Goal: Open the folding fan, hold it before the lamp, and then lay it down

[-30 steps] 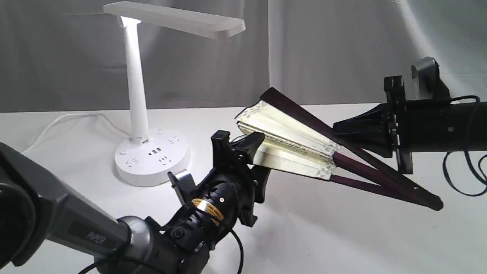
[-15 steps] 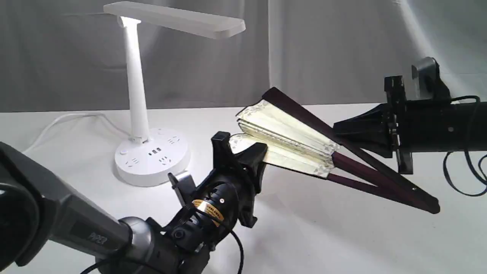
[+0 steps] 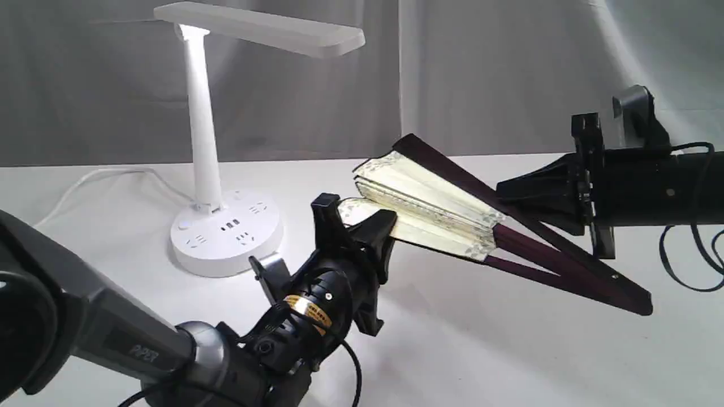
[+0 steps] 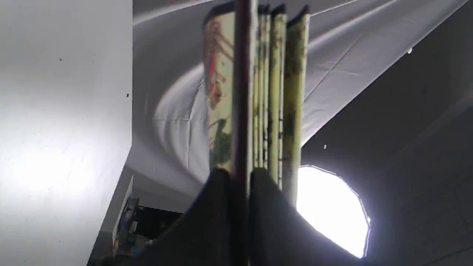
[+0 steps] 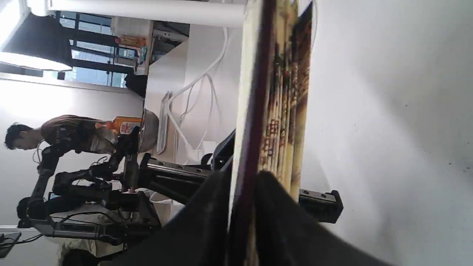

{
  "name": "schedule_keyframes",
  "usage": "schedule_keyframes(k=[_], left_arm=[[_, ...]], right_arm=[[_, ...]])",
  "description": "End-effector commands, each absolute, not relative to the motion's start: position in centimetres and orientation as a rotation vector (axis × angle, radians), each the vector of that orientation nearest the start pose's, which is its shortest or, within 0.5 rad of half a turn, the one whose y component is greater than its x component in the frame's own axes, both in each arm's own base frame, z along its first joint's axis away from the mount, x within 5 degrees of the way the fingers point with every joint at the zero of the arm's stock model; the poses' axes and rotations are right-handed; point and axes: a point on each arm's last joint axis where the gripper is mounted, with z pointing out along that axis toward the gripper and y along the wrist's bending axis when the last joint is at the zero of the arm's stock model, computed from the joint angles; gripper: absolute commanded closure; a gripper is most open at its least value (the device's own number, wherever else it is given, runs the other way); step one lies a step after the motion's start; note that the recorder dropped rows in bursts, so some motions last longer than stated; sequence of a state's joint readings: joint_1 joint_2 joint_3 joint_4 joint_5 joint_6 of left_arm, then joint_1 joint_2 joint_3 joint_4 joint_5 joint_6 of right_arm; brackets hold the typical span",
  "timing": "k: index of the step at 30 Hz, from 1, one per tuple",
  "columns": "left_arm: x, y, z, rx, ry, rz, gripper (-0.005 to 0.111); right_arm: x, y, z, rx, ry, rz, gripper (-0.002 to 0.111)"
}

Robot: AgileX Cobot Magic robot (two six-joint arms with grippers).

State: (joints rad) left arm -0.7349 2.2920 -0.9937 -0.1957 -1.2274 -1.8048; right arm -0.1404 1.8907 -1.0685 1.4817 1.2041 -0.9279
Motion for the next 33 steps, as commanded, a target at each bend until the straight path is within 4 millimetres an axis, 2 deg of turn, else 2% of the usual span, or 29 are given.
schedule_keyframes(k=[1, 4, 7, 12, 17, 22, 26, 30, 33], left_arm=[[31.6, -26.8, 8.3, -1.192, 1.533, -1.851, 0.107], [31.5, -27.0, 8.4, -1.185, 1.553, -1.878, 0.107], [31.3, -27.2, 8.4, -1.157, 1.580, -1.890, 0.107], [31.2, -27.4, 8.4, -1.132, 1.604, -1.901, 0.107], [31.4, -27.2, 8.4, -1.027, 1.692, -1.929, 0.107], [32.6, -25.4, 8.3, -0.899, 1.779, -1.927, 0.107], [33.3, -24.2, 8.2, -0.823, 1.822, -1.912, 0.107], [33.4, -24.1, 8.3, -0.793, 1.823, -1.900, 0.107], [33.5, -24.6, 8.6, -0.738, 1.833, -1.915, 0.107]], right_arm=[[35.3, 3.7, 20.2, 0.115, 2.259, 1.615, 0.081], [35.6, 3.7, 19.6, 0.192, 2.262, 1.652, 0.069], [36.0, 3.6, 18.6, 0.290, 2.263, 1.698, 0.064], [36.5, 3.5, 17.4, 0.352, 2.247, 1.724, 0.064], [37.7, 3.4, 16.5, 0.403, 2.226, 1.748, 0.065], [38.4, 3.3, 15.0, 0.491, 2.237, 1.782, 0.066], [38.5, 3.3, 14.3, 0.518, 2.242, 1.791, 0.071], [38.4, 3.8, 13.9, 0.510, 2.257, 1.798, 0.071], [38.4, 4.3, 13.9, 0.490, 2.267, 1.803, 0.067]])
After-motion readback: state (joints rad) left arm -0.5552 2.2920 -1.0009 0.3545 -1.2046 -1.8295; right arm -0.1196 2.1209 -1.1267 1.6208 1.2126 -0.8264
